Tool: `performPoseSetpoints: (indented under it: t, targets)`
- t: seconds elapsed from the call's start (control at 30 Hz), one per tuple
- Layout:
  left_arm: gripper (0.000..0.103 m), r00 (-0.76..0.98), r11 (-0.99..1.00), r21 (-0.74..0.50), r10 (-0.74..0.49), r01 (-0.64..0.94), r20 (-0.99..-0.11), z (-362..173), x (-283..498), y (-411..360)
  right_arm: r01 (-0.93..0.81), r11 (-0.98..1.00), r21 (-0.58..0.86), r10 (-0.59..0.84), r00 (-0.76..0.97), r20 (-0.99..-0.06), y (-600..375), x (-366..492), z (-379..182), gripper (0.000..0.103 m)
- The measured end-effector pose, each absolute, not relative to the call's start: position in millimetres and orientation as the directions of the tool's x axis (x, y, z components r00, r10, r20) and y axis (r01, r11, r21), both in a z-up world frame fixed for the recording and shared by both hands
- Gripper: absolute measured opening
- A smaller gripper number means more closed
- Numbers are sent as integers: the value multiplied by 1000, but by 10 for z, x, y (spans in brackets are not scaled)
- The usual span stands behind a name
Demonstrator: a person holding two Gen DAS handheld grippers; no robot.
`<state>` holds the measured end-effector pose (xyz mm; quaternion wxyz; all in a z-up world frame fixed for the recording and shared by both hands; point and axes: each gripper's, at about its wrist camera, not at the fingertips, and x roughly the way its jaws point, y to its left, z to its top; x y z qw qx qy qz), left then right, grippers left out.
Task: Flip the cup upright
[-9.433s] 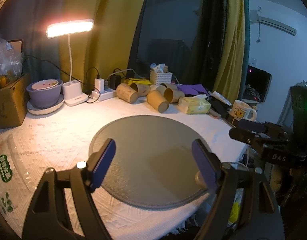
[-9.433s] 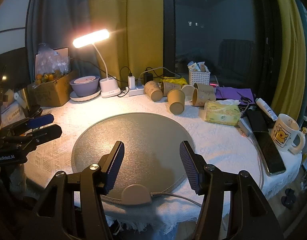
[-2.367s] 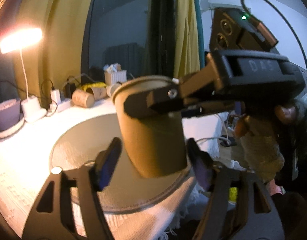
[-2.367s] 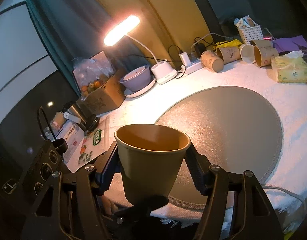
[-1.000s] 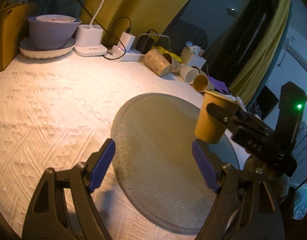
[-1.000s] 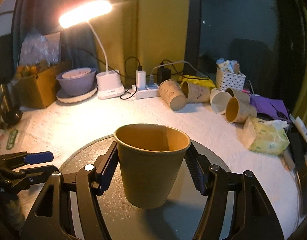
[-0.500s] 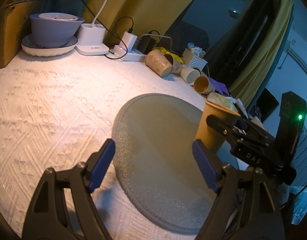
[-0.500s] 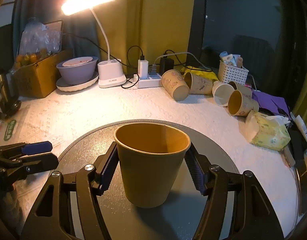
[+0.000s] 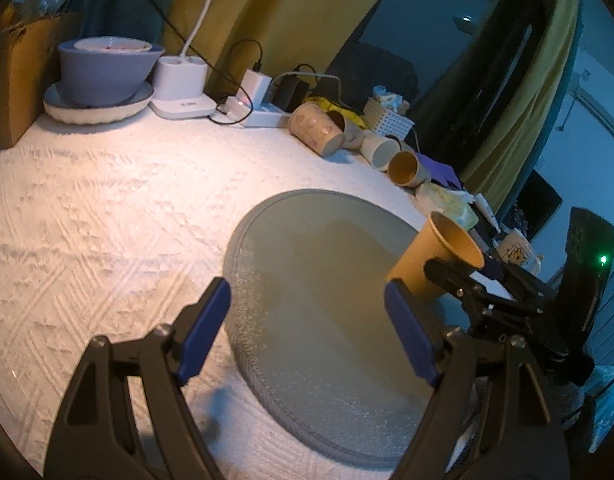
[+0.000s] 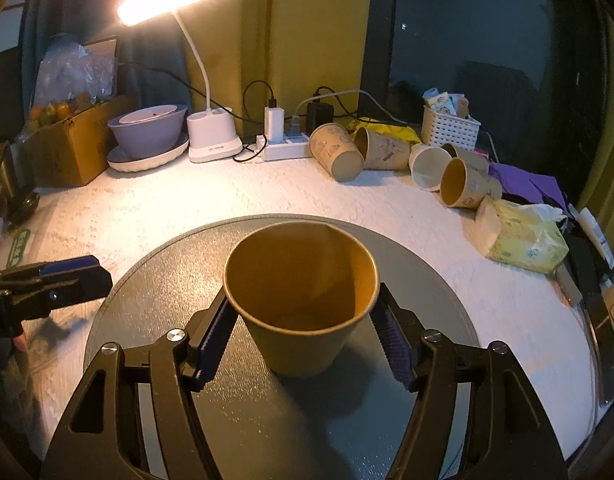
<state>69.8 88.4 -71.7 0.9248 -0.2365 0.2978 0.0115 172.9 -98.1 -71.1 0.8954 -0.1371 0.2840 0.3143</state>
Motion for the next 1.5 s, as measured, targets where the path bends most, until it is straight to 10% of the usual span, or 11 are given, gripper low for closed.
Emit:
performPoseSetpoints:
  t: [1.5]
  targets:
    - [94, 879, 984, -175, -51, -37, -474, 69, 31, -234, -597, 802, -18, 525, 720, -454, -2026, 764, -119, 71]
